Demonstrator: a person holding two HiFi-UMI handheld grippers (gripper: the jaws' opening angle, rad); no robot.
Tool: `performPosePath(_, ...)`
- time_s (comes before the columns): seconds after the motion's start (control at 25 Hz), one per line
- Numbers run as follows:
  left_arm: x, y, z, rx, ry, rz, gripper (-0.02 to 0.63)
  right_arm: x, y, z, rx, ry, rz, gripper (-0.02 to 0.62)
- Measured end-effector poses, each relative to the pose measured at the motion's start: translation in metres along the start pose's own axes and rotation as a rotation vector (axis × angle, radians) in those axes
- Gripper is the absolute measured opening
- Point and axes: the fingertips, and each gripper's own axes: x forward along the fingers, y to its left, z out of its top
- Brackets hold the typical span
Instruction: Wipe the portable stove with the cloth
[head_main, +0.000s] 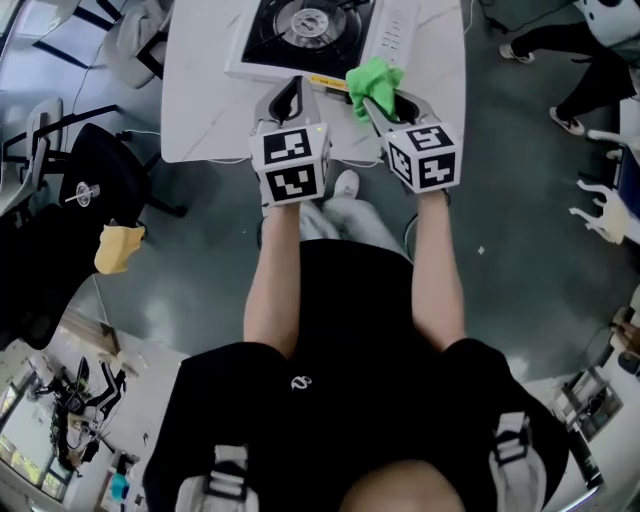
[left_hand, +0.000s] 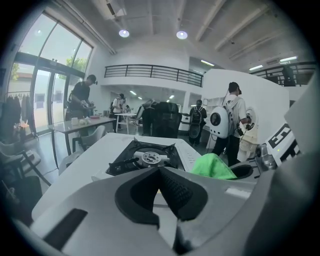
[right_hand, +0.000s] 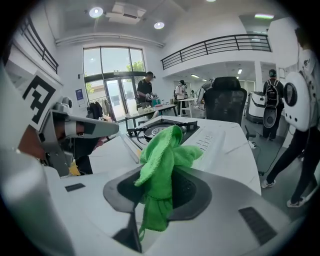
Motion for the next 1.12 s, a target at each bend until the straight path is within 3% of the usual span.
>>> performPosePath(0.32, -0.001, 0.041, 0.005, 0.002, 0.015, 0.003, -0.006, 0.019, 0.012, 0.030, -0.061, -0.027, -0.111, 0.106)
performPosePath(0.72, 0.007, 0.106, 0.030, 0.023, 0.016, -0.007, -0.006, 0.074, 0.060, 0.054, -0.067, -0.003, -0.082, 0.106)
performPosePath(1.12, 0.024, 0.153, 0.024, 0.014, 0.055, -0.055, -0.006, 0.120, 0.108, 0.066, -0.066, 0.026, -0.069, 0.106)
